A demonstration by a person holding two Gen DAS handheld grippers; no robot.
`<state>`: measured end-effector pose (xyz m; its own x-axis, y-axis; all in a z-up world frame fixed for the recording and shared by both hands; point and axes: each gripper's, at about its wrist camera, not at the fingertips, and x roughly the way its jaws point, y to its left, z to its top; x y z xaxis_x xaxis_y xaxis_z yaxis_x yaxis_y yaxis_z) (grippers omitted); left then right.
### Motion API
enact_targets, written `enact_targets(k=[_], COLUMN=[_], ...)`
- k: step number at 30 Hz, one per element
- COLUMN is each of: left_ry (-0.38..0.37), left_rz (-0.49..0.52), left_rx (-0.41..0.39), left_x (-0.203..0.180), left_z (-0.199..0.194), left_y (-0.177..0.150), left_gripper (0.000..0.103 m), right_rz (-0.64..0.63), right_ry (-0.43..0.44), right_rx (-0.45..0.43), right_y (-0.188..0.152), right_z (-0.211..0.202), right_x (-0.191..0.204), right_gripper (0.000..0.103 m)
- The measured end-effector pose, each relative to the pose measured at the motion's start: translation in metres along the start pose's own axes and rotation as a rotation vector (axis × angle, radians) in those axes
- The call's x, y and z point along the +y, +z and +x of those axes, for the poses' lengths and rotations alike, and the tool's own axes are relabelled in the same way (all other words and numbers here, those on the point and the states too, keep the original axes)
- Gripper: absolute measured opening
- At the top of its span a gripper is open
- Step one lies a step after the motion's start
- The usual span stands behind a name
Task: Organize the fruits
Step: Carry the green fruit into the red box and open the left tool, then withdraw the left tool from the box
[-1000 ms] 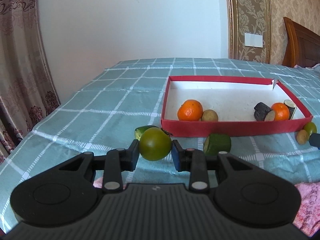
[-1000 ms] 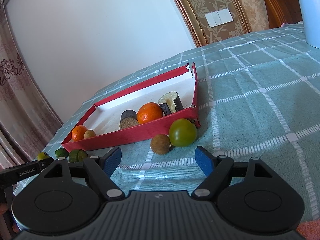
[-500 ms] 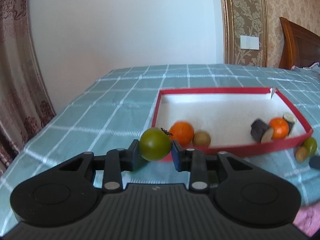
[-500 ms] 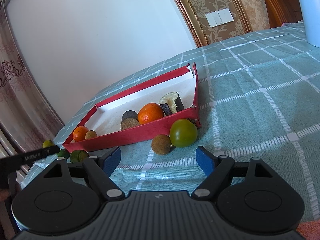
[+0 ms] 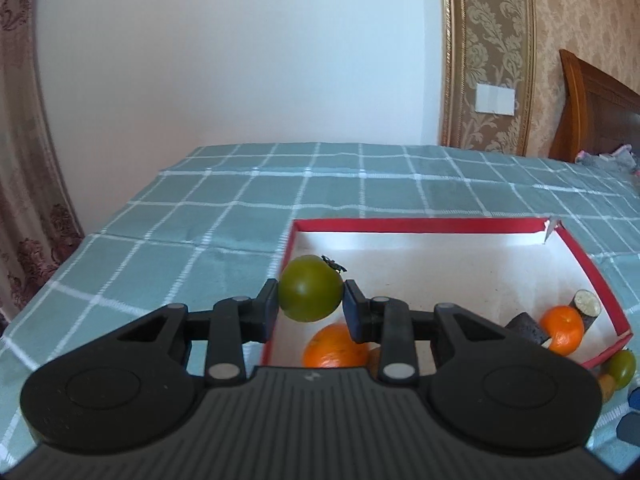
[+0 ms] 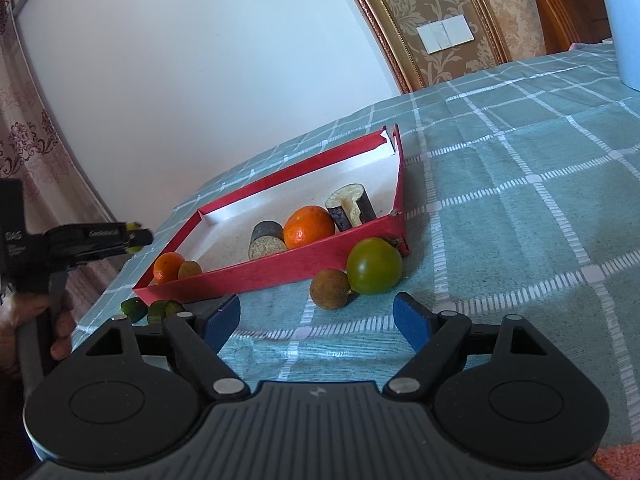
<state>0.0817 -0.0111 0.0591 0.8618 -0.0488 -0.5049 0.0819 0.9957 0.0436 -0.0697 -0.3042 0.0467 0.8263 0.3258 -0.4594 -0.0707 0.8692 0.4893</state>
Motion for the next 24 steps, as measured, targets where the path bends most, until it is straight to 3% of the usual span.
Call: enact_targets(k=[16, 24], left_ry=[0.004, 0.018], left_rz=[0.017, 0.019], left_rx=[0.073, 0.048], left_x=[-0.008, -0.002], left_z=[0.042, 0.027], left_y=[-0.009, -0.01], left_gripper=[0.032, 0.045], right_rz=[0.0, 0.0], right_ry=[0.0, -0.003], right_rx=[0.0, 0.0], right_y=[0.0, 0.001], right_z=[-0.001, 0.0], right_x=[0.0, 0.0], right_gripper=[0.084, 0.084])
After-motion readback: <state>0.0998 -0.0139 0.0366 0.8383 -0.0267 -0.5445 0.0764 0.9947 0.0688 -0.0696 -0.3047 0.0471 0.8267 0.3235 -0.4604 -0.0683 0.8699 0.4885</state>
